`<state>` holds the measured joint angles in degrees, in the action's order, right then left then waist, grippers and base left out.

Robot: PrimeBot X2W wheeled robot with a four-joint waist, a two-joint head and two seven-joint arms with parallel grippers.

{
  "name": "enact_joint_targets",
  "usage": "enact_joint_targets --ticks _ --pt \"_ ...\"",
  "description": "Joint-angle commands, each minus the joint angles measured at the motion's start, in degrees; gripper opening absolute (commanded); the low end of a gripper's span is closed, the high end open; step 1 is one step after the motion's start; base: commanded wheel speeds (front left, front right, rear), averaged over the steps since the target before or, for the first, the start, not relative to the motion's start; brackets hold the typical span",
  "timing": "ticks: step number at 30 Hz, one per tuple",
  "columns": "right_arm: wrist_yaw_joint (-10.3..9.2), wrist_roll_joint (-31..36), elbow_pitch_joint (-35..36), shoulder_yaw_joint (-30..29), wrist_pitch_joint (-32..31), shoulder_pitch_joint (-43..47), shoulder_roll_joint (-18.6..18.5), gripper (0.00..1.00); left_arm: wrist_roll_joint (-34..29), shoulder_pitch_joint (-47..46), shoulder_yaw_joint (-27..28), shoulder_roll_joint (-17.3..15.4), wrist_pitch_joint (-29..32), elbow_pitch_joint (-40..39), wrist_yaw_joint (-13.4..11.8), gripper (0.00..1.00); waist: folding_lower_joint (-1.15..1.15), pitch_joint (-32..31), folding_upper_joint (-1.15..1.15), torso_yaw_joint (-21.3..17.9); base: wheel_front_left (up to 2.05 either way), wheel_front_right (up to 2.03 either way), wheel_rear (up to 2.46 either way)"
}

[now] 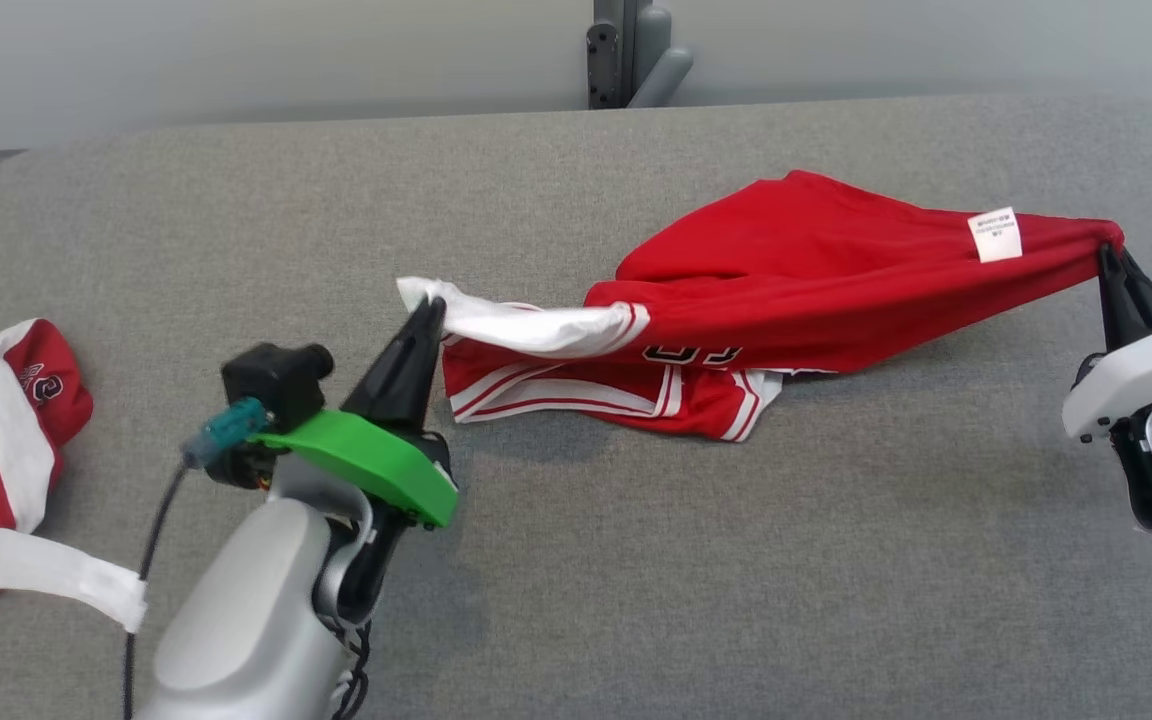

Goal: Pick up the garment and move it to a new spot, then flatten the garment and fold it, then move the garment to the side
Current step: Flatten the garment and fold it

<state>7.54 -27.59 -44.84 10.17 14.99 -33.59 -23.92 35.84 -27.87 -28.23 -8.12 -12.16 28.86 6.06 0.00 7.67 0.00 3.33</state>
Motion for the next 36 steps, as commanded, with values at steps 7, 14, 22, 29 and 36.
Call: enact_joint_targets --ticks 7,14,22,29,36 --pt "-0.1 -2.23 9.27 2.17 -2.51 -2.67 -1.0 0.0 9.77 -4.19 9.34 -6.92 10.59 -17.79 -2.28 0.0 0.0 -6.57 0.0 -0.35 0.0 0.0 0.0" --pt "-0.1 -4.56 15.66 4.28 -9.88 -10.0 -3.08 0.0 11.25 -15.27 13.1 -9.81 16.85 -24.84 -5.52 0.0 0.0 -8.14 0.0 -2.03 0.0 0.0 0.0" --pt "-0.1 -9.11 20.99 5.7 -17.04 -18.31 -5.19 0.0 10.06 -27.51 13.53 -11.74 20.72 -23.49 -5.67 0.0 0.0 -7.85 0.0 -3.53 0.0 0.0 0.0" --pt "-0.1 -12.18 23.29 4.79 -23.61 -25.74 -7.25 0.0 9.68 -36.8 12.27 -11.69 24.71 -18.99 -5.36 0.0 0.0 -6.49 0.0 -4.59 0.0 0.0 0.0" --pt "-0.09 -10.63 18.51 7.04 -29.95 -32.11 -5.89 0.0 10.24 -44.16 9.62 -10.29 30.51 -10.31 -4.95 0.0 0.0 0.02 0.0 -5.77 0.0 0.0 0.0"
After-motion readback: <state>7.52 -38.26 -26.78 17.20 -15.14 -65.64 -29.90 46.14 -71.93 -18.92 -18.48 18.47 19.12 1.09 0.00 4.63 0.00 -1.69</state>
